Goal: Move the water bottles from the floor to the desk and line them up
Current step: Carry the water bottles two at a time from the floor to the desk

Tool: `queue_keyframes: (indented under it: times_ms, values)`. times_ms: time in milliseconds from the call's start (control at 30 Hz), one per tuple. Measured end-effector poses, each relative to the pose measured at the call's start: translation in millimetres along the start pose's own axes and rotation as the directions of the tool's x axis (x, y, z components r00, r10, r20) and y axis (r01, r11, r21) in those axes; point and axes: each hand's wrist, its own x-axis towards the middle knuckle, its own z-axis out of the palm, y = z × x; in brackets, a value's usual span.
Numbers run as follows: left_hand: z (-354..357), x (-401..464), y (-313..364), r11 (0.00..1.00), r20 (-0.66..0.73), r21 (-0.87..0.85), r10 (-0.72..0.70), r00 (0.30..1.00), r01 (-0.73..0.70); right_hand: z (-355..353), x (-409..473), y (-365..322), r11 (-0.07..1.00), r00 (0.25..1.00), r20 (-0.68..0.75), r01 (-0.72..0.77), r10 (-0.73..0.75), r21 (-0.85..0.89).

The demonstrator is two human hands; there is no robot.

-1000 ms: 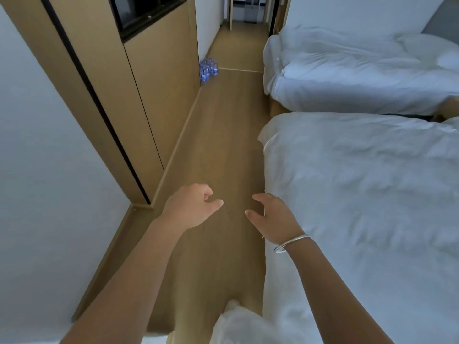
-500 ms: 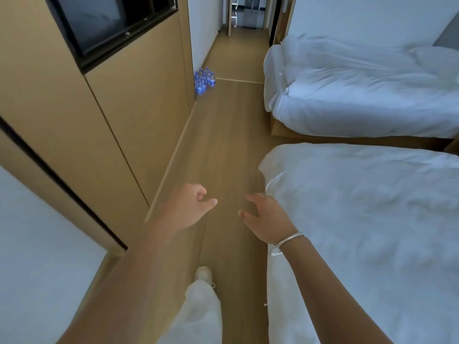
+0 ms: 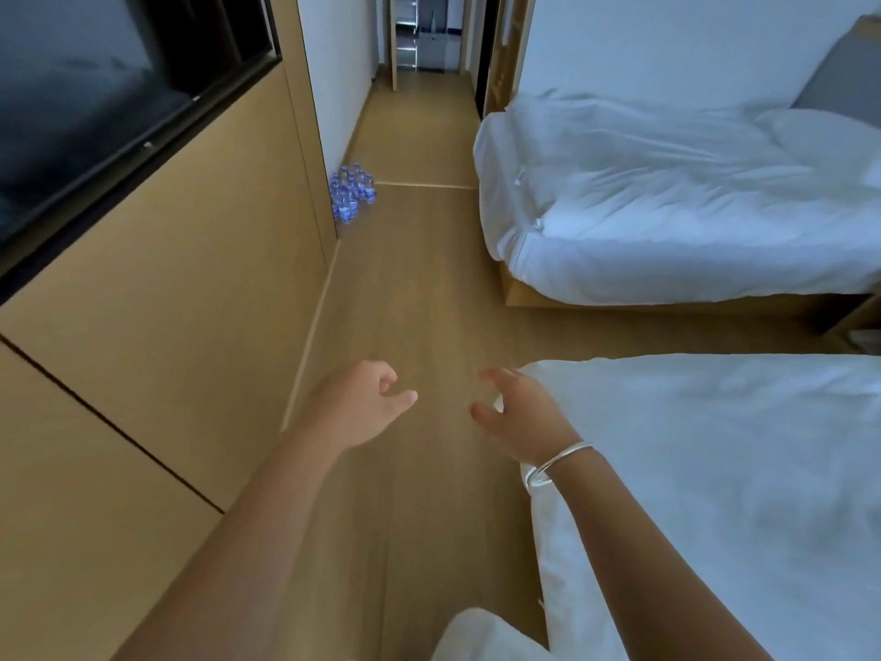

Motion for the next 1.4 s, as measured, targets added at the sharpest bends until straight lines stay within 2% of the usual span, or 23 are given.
queue_keyframes:
  times_ms: [333,767,1067,1400]
  values:
    - [-35.6,224.7,17.7,1.000,-0.023,0.001,-0.009,1.000,0.009,-27.2,228.1,17.7,0.999,0.999,0.017,0.028,-0.028,0.026]
    - [-104.3,482.2,29.3,0.982,-0.104,-0.065,-0.186,0.977,0.180,-74.9,514.8,15.6,0.990,0.981,0.134,0.142,-0.141,0.001]
    - [-150.7,678.9,1.7,0.980,-0.100,-0.078,-0.188,0.977,0.181,-78.2,716.4,-9.6,0.986,0.979,0.125,0.164,-0.163,0.000]
    - [-223.1,900.3,-7.6,0.983,-0.062,-0.071,-0.173,0.983,0.169,-97.1,933.1,-37.0,0.993,0.985,0.132,0.113,-0.110,-0.015]
